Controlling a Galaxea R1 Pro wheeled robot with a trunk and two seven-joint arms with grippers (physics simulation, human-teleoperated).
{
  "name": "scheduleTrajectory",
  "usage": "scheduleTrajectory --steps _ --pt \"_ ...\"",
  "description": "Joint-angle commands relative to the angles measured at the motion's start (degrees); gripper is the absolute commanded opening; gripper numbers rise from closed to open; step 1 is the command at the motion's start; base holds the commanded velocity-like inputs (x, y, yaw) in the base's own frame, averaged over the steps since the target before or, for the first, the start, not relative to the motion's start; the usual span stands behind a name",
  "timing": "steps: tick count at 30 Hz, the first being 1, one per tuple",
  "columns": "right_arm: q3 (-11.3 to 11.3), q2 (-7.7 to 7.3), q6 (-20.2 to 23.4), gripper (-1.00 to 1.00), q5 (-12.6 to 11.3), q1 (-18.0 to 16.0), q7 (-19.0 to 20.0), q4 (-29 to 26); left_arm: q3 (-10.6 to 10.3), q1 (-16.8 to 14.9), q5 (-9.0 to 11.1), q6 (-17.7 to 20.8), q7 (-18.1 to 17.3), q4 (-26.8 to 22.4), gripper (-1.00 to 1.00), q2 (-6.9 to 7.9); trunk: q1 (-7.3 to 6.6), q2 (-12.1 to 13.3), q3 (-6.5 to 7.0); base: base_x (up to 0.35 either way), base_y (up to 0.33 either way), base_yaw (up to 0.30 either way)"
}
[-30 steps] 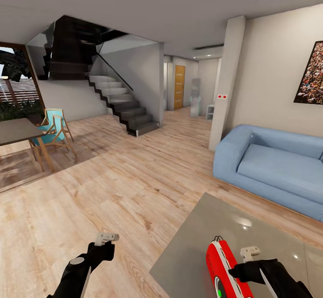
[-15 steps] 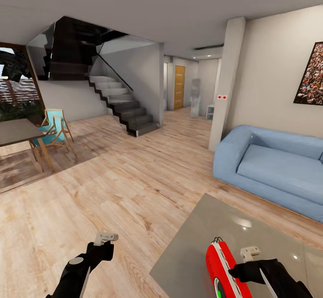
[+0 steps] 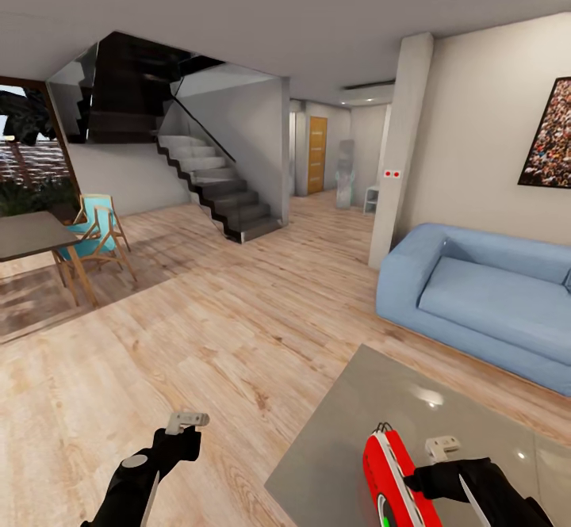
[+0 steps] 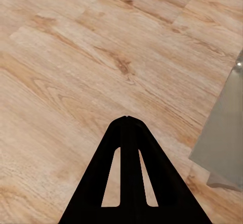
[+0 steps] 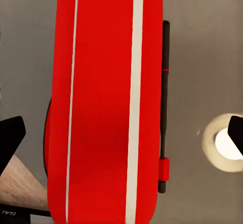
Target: Turn on the radio receiver that's on the table in the living room.
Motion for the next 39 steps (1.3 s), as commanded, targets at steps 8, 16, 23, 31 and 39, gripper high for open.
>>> scheduleTrajectory --steps 8,16,23,31,39 --pt "0.0 0.0 -0.1 1.0 0.0 0.0 0.0 0.0 0.0 0.0 0.0 0.0 0.0 0.0 -1.0 -0.04 -1.76 3.2 1.44 0.0 0.0 0.0" --pt "0.0 0.0 -0.1 1.0 0.0 0.0 0.0 0.0 0.0 0.0 0.0 0.0 0.0 0.0 -1.0 -0.08 -3.52 6.4 2.88 -0.087 0.0 0.0" --pt "0.0 0.0 -0.1 1.0 0.0 0.0 0.0 0.0 0.0 0.0 0.0 0.0 0.1 0.0 -1.0 -0.09 -5.06 9.2 4.13 -0.314 -0.007 0.0" --pt "0.0 0.0 -0.3 1.0 0.0 0.0 0.0 0.0 0.0 0.0 0.0 0.0 0.1 0.0 -1.0 -0.08 -6.82 12.4 5.57 -0.335 -0.076 0.0" --pt "0.0 0.0 -0.3 1.0 0.0 0.0 0.0 0.0 0.0 0.0 0.0 0.0 0.1 0.0 -1.0 -0.06 -8.57 15.7 7.01 -0.335 -0.102 0.0"
